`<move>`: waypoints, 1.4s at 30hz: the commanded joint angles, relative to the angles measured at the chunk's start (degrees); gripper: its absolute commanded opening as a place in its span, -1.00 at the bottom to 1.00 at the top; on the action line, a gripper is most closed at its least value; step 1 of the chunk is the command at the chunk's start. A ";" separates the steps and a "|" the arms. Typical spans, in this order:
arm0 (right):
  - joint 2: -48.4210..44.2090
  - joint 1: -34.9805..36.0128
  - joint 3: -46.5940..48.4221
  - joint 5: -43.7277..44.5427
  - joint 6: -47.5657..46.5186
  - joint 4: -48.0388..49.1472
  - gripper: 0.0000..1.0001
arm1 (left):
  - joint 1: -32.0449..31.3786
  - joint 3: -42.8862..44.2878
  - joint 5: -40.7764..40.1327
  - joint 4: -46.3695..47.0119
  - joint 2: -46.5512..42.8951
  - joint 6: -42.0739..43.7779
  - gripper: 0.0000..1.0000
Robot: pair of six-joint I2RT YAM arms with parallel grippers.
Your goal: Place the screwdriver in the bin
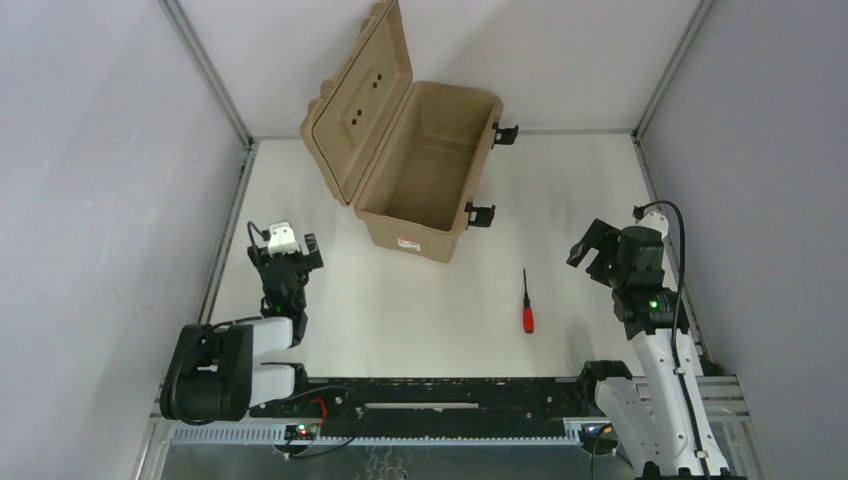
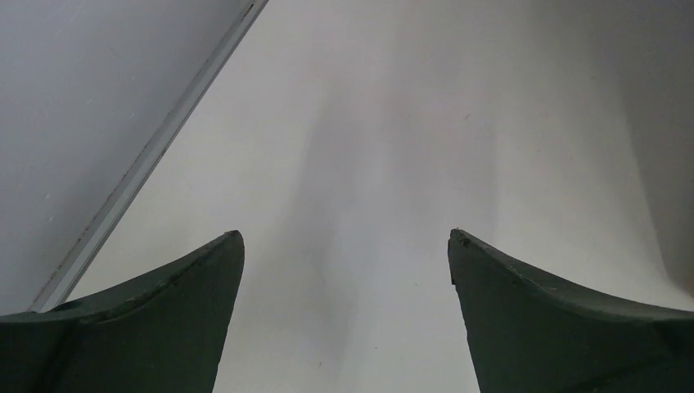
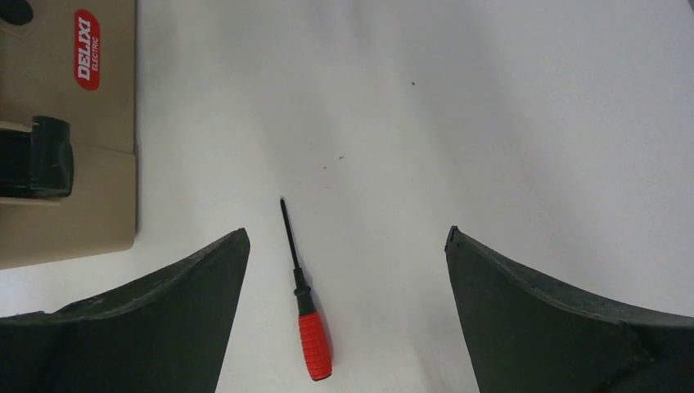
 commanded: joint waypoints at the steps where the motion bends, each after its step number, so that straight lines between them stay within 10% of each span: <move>1: -1.35 0.30 2.64 -0.91 0.91 -0.44 0.99 | 0.53 2.55 -0.88 5.89 0.15 -1.01 1.00; 27: 27.20 30.92 -1.56 4.24 10.92 -0.63 0.81 | 0.53 2.56 -0.90 5.89 0.18 -1.01 1.00; 42: 35.54 32.38 -5.82 5.40 16.29 5.98 -0.12 | 0.53 2.50 -0.88 5.89 0.20 -1.01 1.00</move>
